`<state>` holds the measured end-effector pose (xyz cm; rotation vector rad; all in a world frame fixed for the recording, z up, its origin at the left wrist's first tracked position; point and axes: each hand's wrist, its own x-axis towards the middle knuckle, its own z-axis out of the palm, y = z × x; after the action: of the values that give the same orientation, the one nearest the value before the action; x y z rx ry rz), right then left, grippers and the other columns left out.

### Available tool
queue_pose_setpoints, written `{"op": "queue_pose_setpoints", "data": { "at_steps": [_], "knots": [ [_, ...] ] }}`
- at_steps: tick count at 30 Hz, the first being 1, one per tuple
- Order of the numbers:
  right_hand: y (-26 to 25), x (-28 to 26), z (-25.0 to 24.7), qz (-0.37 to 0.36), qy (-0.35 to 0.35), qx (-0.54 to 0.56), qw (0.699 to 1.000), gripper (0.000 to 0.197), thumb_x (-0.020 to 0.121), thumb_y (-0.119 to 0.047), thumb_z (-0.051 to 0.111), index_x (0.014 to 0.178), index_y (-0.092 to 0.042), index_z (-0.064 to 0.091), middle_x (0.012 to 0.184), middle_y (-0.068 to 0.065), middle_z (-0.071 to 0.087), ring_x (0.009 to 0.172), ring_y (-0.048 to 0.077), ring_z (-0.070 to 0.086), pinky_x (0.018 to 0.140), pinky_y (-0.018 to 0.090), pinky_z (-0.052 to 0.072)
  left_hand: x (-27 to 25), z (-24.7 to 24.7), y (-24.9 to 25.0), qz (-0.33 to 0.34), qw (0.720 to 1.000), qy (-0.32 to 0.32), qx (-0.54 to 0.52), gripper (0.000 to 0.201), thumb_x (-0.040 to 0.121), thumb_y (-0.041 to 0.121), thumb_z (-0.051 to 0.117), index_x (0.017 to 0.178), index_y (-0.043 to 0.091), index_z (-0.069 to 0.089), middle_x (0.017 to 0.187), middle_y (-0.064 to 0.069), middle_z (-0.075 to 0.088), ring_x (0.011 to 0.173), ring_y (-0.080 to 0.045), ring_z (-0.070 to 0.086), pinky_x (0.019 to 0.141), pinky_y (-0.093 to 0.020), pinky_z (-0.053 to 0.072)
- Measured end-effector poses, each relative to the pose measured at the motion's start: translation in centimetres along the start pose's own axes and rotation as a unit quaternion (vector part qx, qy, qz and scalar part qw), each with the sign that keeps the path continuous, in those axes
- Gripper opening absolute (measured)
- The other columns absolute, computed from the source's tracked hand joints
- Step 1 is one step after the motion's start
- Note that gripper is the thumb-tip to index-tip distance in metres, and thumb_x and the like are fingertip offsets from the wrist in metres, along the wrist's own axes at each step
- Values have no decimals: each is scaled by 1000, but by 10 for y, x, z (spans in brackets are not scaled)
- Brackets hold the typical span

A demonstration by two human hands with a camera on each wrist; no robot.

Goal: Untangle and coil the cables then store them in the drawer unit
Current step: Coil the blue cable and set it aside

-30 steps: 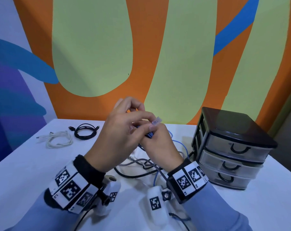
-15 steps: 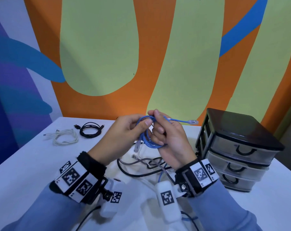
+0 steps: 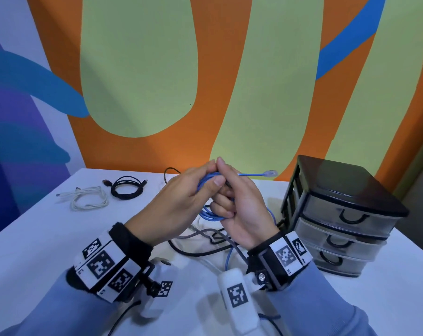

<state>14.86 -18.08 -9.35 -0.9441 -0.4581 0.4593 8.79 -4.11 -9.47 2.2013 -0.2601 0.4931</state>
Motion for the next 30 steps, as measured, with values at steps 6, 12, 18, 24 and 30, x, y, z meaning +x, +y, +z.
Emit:
{"op": "queue_pose_setpoints", "data": {
  "at_steps": [6, 12, 18, 24, 30],
  "knots": [
    [-2, 3, -5, 16, 15, 24, 999, 27, 102, -34, 61, 85, -13, 66, 53, -6, 23, 37, 3, 18, 36, 17, 16, 0, 1, -5, -14, 997, -28, 68, 34, 113, 51, 34, 138, 48, 56, 93, 0, 75, 83, -24, 67, 80, -54, 52],
    [-12, 1, -8, 42, 5, -45, 998, 27, 98, -34, 65, 80, -16, 58, 51, -7, 28, 39, 3, 18, 35, 17, 12, 0, -3, -3, 24, 998, -29, 46, 25, 113, 39, 46, 127, 39, 68, 81, 12, 70, 72, -13, 61, 71, -38, 51],
    [-16, 6, -13, -18, 41, 45, 998, 21, 104, -27, 60, 92, -10, 63, 57, -5, 24, 38, 3, 18, 34, 17, 12, 1, -24, -5, 8, 999, 22, -26, 19, 99, 25, 75, 117, 25, 81, 79, 3, 77, 64, -15, 68, 73, -53, 59],
    [-21, 6, -15, -14, 38, 72, 997, 15, 93, -18, 66, 100, -6, 70, 61, -6, 24, 41, 3, 18, 36, 16, 13, -1, -34, -7, 90, 989, 113, 27, 13, 102, 23, 73, 104, 27, 84, 71, 0, 71, 57, -18, 63, 62, -37, 53],
    [-23, 6, -17, -4, 62, 77, 995, 16, 98, -18, 63, 91, -8, 74, 58, -7, 17, 40, 4, 15, 35, 18, 11, -2, -30, -5, 146, 965, 164, 142, 10, 100, 18, 74, 100, 20, 83, 79, 18, 72, 74, -8, 66, 65, -11, 42]
  ]
}}
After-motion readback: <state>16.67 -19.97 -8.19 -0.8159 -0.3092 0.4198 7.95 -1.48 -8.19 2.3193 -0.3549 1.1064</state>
